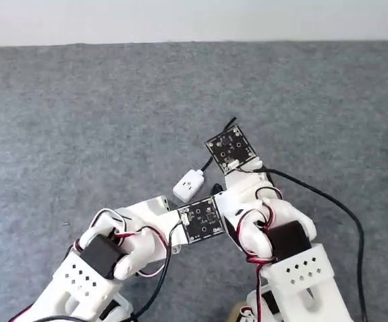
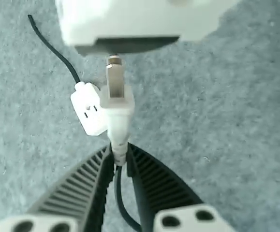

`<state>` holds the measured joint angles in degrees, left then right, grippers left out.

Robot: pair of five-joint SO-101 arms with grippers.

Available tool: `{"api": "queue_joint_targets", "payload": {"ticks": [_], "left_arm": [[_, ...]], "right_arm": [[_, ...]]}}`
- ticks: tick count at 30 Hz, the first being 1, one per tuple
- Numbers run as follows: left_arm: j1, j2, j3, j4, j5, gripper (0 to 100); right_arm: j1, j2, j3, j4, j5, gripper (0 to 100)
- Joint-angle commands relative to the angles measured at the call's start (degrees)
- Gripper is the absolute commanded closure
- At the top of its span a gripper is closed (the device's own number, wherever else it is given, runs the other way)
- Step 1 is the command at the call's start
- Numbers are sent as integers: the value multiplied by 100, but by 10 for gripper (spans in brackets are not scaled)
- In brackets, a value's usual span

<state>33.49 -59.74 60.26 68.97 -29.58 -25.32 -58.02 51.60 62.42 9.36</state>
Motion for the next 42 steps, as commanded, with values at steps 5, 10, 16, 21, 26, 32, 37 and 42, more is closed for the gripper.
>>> {"api": "queue_joint_targets", "payload": {"ticks": [5, 10, 16, 21, 26, 32, 37, 42], "left_arm": [[53, -88, -286, -70, 79, 991], [53, -88, -268, -97, 79, 991], [53, -88, -259, -97, 79, 991], [53, -88, -259, -97, 79, 991], [53, -88, -251, -105, 79, 991], [53, -88, -4, -352, 79, 991], [44, -88, 13, -352, 79, 991], [18, -88, 31, -352, 79, 991]], "right_arm": [[-470, -171, -114, -154, -88, 684], [-699, -180, -237, -127, -88, 684], [-681, -180, -308, -119, -79, 684], [-708, -180, -809, 286, -88, 684], [-725, -180, -844, 321, -88, 684], [-725, -180, -879, 330, -88, 684], [-699, -180, -1046, 391, -88, 684], [-690, -180, -1275, 576, -88, 684]]}}
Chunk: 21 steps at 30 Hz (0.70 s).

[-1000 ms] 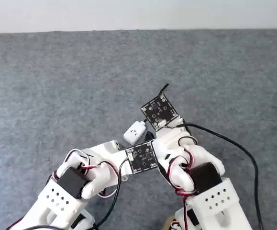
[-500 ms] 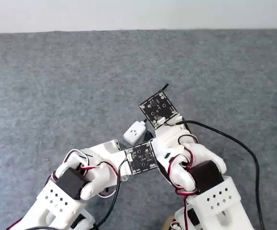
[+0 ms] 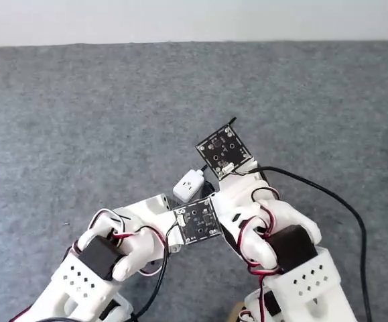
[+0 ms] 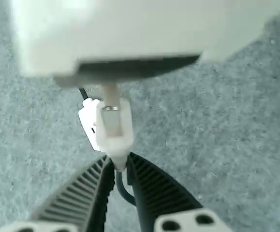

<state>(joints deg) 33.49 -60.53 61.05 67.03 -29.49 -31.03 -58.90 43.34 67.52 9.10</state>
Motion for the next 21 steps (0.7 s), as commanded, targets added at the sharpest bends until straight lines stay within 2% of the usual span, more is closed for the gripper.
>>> {"api": "queue_joint_targets", "payload": {"ticks": [1, 15, 21], "left_arm": [[18, -9, -48, -149, 70, 991], [9, -9, 13, -237, 88, 990], [44, -9, -22, -308, 308, 990]], "right_arm": [[-119, -92, -457, 66, -62, 684], [-163, -92, -730, 295, -53, 684], [-382, -92, -475, 242, -44, 684]]}}
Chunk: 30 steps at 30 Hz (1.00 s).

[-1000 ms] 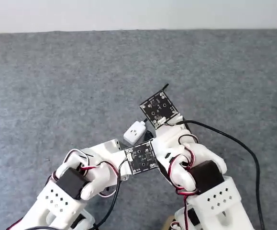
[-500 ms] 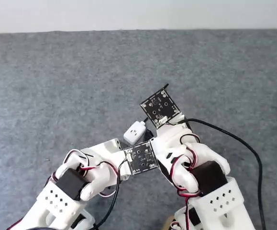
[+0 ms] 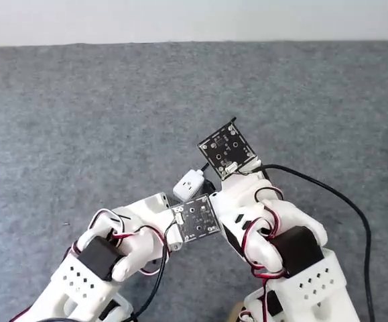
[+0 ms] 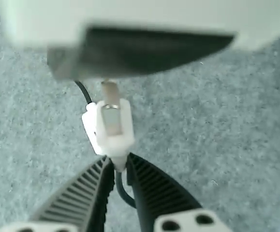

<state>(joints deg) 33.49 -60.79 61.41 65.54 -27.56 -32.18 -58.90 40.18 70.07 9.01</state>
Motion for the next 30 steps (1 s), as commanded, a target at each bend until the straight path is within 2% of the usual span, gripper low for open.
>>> {"api": "queue_joint_targets", "payload": {"ticks": [1, 9, 15, 22, 30], "left_arm": [[44, 18, -57, -158, 114, 990], [220, 9, -75, -141, 132, 990], [563, 9, -75, -123, 202, 990], [554, 9, -532, 334, 273, 990], [554, -88, -681, 440, 440, 990]], "right_arm": [[-286, -92, -114, -13, -26, 684], [-259, -92, -9, -75, -18, 684], [127, -92, 343, -303, -18, 684], [215, -92, 923, -620, 0, 684], [233, -92, 1231, -699, 114, 684]]}}
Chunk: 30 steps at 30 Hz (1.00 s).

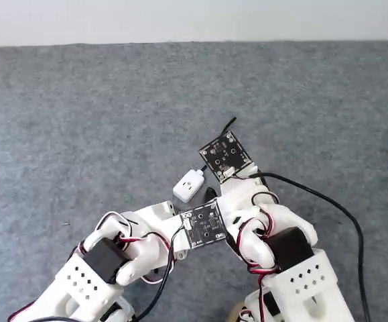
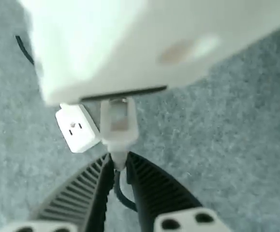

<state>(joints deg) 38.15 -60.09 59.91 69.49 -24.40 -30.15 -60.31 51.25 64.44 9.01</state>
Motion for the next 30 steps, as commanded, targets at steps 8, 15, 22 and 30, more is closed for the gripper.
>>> {"api": "queue_joint_targets", "payload": {"ticks": [8, 15, 22, 30], "left_arm": [[-114, -1705, -541, 492, 123, 990], [-211, -1934, -541, 633, 123, 990], [-229, -1934, -347, 571, 123, 990], [-237, -1969, 242, 211, 123, 990]], "right_arm": [[778, 48, 589, -585, 229, 684], [796, 48, 923, -831, 237, 684], [804, 48, 941, -831, 237, 684], [813, -268, -484, 171, 202, 684]]}}
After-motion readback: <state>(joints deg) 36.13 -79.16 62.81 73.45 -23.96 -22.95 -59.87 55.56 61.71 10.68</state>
